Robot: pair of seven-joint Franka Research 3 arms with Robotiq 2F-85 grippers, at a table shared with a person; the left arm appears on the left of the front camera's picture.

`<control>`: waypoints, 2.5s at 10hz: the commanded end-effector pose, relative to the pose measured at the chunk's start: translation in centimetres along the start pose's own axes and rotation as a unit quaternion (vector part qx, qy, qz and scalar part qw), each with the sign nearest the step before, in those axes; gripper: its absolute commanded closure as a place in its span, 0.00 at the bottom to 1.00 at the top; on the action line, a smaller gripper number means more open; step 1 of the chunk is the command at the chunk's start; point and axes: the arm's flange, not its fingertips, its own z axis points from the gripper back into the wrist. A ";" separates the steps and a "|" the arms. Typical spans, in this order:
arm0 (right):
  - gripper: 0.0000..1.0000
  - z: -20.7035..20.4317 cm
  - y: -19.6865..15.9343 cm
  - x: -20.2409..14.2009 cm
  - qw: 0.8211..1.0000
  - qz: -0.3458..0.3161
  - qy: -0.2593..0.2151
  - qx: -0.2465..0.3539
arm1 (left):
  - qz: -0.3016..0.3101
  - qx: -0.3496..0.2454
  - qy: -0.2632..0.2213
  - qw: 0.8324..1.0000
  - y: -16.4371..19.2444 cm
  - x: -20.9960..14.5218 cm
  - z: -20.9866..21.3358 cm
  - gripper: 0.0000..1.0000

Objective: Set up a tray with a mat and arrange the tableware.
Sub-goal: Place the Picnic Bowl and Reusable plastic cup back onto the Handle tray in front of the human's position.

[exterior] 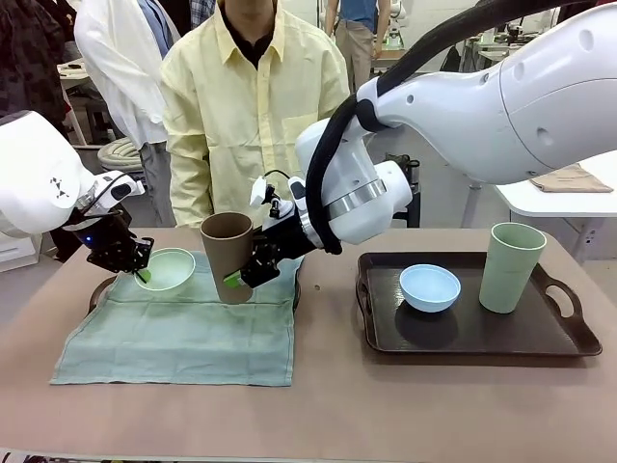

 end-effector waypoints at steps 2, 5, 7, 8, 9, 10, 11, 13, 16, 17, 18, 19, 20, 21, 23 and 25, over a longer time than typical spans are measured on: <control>0.17 -0.6 -0.6 -1.7 1.000 -0.004 -0.012 0.012 | -0.002 -0.003 0.013 1.000 0.0 0.0 -0.6 0.96; 0.17 -2.1 -1.2 -3.4 1.000 -0.015 -0.004 0.021 | 0.002 -0.008 0.019 1.000 0.2 0.8 -2.2 0.96; 0.17 -2.6 -1.4 -3.9 1.000 -0.017 -0.004 0.023 | 0.004 -0.006 0.029 1.000 0.1 1.0 -2.9 0.96; 0.17 -2.7 -1.4 -4.4 0.999 -0.020 -0.003 0.026 | 0.004 -0.005 0.030 1.000 0.0 1.0 -3.2 0.96; 0.00 -2.9 -1.5 -4.4 0.999 -0.019 -0.006 0.026 | 0.006 -0.001 0.035 0.999 0.1 1.1 -3.2 0.61; 0.00 -2.8 -1.3 -4.5 0.999 -0.017 -0.003 0.028 | 0.009 -0.002 0.037 0.999 0.0 0.9 -3.2 0.36; 0.00 -2.6 -1.2 -4.2 0.999 -0.021 0.006 0.024 | 0.010 0.000 0.040 0.999 0.0 1.0 -3.0 0.01; 0.00 -1.4 -0.7 -3.5 0.998 -0.048 0.036 0.028 | 0.012 0.005 0.045 0.999 0.2 1.0 -2.6 0.00; 0.00 1.1 0.2 -3.0 0.991 -0.095 0.091 0.026 | 0.017 0.007 0.041 0.999 0.7 0.7 -1.2 0.36; 0.00 2.2 0.6 -2.7 0.989 -0.102 0.107 0.024 | 0.011 0.011 0.044 0.999 0.9 0.4 -0.6 0.25; 0.00 3.1 0.9 -2.5 0.985 -0.116 0.125 0.022 | 0.010 0.012 0.044 0.999 0.9 0.3 -0.2 0.16; 0.00 4.1 1.2 -2.0 0.980 -0.138 0.143 0.018 | 0.000 0.014 0.041 0.999 1.0 0.1 0.5 0.16; 0.00 5.2 1.8 -0.8 0.969 -0.172 0.177 0.016 | -0.006 0.017 0.035 0.999 1.0 -0.2 1.6 0.16; 0.00 6.7 2.6 1.2 0.954 -0.209 0.216 0.001 | -0.016 0.021 0.026 0.999 0.7 -0.8 3.3 0.16; 0.00 9.2 3.7 4.5 0.921 -0.282 0.267 -0.037 | -0.044 0.019 0.028 0.998 -0.5 -1.4 5.0 0.16; 0.00 11.4 4.9 8.0 0.872 -0.363 0.313 -0.104 | -0.069 0.036 0.023 0.997 -2.1 -2.3 7.3 0.16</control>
